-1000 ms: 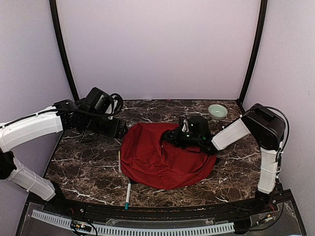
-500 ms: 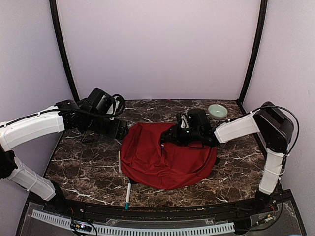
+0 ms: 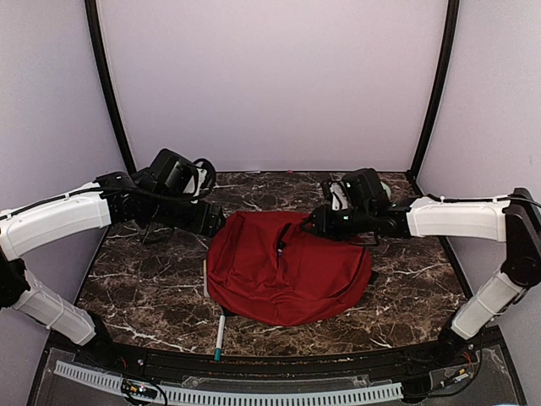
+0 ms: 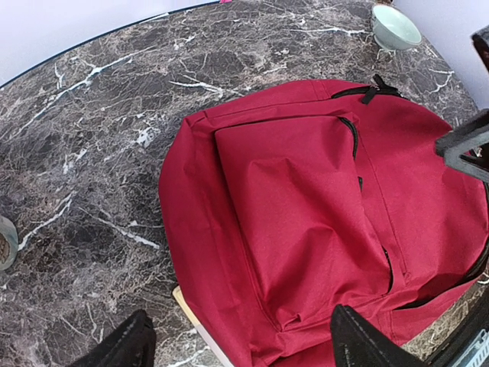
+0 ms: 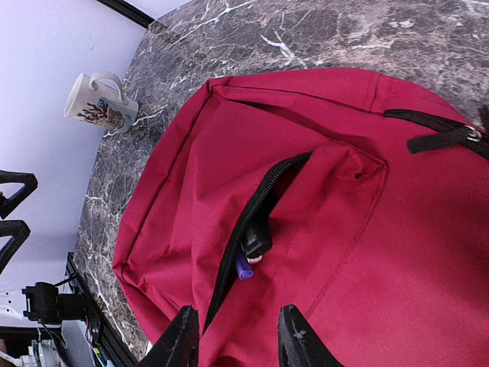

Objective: Pack the student bag
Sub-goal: Place the pen in the upper front pocket of the bag, then pick up the pen at the center of the board.

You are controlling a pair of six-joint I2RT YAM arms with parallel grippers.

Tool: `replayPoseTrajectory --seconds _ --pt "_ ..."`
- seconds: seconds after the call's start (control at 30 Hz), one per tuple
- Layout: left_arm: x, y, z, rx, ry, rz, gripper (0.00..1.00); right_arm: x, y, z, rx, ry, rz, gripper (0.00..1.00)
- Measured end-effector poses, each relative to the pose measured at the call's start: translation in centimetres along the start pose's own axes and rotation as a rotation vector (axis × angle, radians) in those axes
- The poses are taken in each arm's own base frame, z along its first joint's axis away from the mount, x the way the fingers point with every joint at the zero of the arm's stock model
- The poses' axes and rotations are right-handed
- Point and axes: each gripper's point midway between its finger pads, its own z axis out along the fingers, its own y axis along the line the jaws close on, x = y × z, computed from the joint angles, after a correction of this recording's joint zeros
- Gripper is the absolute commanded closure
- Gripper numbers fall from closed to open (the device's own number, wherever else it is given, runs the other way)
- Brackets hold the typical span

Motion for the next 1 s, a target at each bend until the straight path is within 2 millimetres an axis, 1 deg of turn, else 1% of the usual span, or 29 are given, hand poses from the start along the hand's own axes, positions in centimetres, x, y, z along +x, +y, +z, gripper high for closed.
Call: replayPoseTrajectory --seconds 0.03,0.1,0.13,0.17,0.23,0.3,0.37,0.47,0.57,0.67,0.73,0.83,0.9,1.0 --pt "-0.1 -0.1 0.0 0.002 -0.003 0.002 0.14 0.0 -0.1 -0.8 0.016 -0.006 -0.015 0.62" --pt "-0.3 -0.2 0.0 0.012 -0.012 0.009 0.05 -0.1 -0.1 -2.4 0.043 -0.022 -0.042 0.62" --pt "-0.4 -0.3 0.0 0.016 -0.016 0.014 0.02 -0.2 -0.1 -3.2 0.053 -0.032 -0.056 0.62" --pt "-0.5 -0.5 0.0 0.023 -0.02 0.018 0.01 -0.2 -0.1 -4.2 0.063 -0.044 -0.07 0.62" --pt "-0.7 -0.6 0.0 0.031 -0.025 0.026 0.01 -0.2 -0.1 -5.7 0.079 -0.061 -0.093 0.62" --pt "-0.5 -0.6 0.1 0.031 -0.018 0.033 0.05 0.0 -0.2 -7.2 0.098 -0.07 -0.112 0.62" --pt "-0.1 -0.6 0.5 0.021 0.01 0.03 0.09 0.3 -0.5 -8.2 0.121 -0.072 -0.125 0.62" --pt "1.3 -0.5 1.6 0.003 0.09 -0.006 0.14 0.8 -1.3 -9.4 0.167 -0.061 -0.135 0.62" --pt "3.5 -0.2 2.3 -0.012 0.169 -0.054 0.2 1.4 -2.4 -10.0 0.227 -0.041 -0.138 0.62" --pt "6.1 0.2 2.4 -0.028 0.252 -0.099 0.21 1.8 -3.4 -10.3 0.284 -0.023 -0.145 0.59" --pt "7.5 0.1 2.1 -0.036 0.303 -0.122 0.21 1.4 -3.6 -10.5 0.309 -0.025 -0.155 0.59" --pt "9.2 -0.5 1.5 -0.043 0.363 -0.138 0.22 0.4 -3.5 -10.3 0.331 -0.037 -0.176 0.59" --pt "10.5 -1.2 0.9 -0.048 0.408 -0.143 0.27 0.0 -3.4 -9.9 0.339 -0.035 -0.187 0.58" --pt "12.4 -2.3 0.0 -0.051 0.469 -0.159 0.31 -0.4 -3.6 -8.9 0.355 -0.016 -0.208 0.59"
